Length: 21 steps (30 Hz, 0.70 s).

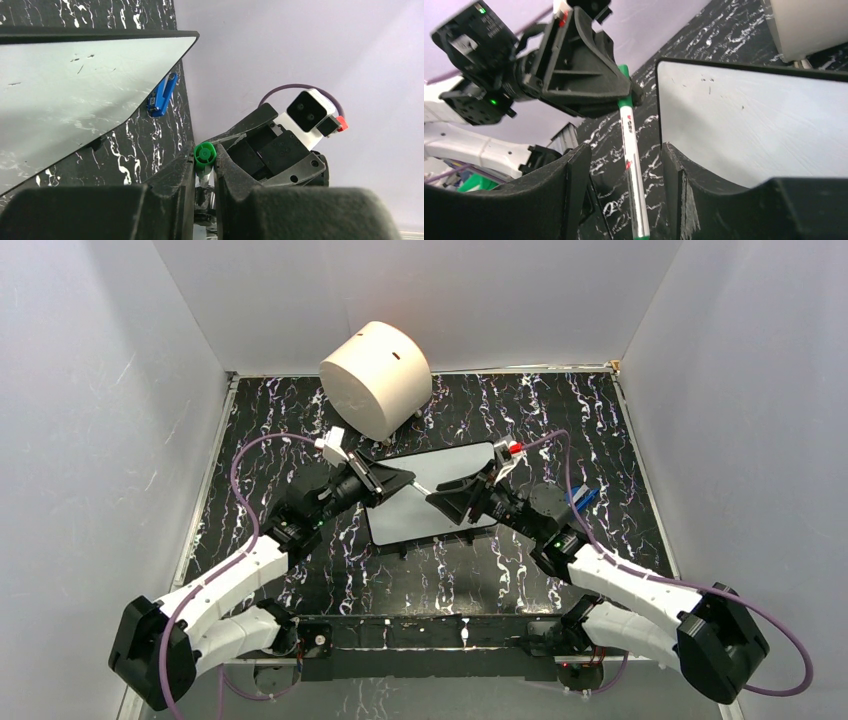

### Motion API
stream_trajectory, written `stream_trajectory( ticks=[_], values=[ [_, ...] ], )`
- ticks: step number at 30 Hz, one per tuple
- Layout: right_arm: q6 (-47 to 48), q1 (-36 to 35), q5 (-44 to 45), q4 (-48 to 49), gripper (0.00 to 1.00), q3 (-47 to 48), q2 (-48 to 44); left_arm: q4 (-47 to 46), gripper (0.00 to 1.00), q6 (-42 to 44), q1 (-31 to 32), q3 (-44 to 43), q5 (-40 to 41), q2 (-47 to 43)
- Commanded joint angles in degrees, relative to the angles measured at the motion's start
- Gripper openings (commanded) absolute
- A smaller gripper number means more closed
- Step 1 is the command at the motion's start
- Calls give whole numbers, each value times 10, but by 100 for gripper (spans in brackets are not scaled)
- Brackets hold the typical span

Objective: Write a sentence on the whiteboard
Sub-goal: Open the whiteboard marker.

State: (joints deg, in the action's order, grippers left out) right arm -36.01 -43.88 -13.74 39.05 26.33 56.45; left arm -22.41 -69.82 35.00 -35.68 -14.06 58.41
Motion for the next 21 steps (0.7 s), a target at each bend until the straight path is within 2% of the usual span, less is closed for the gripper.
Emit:
stream_trajectory(
  ticks=[1,10,21],
  values=[
    [-46,1,3,122,60,-4,17,-78,0,-51,2,20,22,-27],
    [-68,2,14,140,57,-9,37,-116,0,-73,2,44,42,-43],
    [-98,2,-10,227,43,-11,77,-149,0,-105,2,64,51,-33]
  ],
)
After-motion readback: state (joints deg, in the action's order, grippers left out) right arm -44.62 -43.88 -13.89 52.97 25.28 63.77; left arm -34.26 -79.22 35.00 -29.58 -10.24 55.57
